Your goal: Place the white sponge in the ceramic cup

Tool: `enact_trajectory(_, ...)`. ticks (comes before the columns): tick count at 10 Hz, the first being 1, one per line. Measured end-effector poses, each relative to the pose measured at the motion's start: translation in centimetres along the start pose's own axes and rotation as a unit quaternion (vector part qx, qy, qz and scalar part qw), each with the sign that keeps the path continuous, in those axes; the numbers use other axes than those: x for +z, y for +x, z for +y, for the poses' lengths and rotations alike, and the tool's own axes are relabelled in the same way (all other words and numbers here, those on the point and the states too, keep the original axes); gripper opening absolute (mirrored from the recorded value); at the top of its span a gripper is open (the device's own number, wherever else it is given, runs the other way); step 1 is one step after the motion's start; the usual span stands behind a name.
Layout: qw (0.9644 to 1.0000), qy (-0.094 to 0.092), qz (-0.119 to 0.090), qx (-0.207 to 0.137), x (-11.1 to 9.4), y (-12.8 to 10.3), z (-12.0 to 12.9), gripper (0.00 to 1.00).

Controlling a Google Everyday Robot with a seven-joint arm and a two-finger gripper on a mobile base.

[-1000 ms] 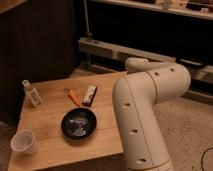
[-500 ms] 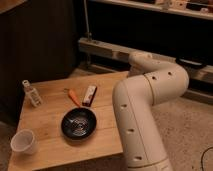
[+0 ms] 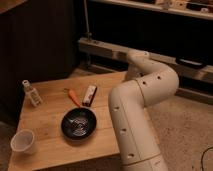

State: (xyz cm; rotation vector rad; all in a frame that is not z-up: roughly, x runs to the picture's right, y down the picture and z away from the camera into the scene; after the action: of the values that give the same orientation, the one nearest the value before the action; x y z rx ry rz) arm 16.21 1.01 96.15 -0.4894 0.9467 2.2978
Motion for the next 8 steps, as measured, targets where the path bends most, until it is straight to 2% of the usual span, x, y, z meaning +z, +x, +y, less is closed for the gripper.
enact_trajectory(1,1.0000,-0.001,0.003,0.008,-0.1,0.2,0.0,0.56)
enact_trajectory(3,0.9997,-0.003,0.009,0.020,0.1,0.7,-0.3,0.54)
enact_trajectory(5,0.9995,-0.005,0.012,0.030,0.4,1.0,-0.5,0.72)
enact_trajectory(6,0.9994,-0.005,0.012,0.032,0.3,1.1,-0.5,0.77)
enact_trajectory(8,0.9989,-0.001,0.005,0.046,0.2,1.2,-0.6,0.78)
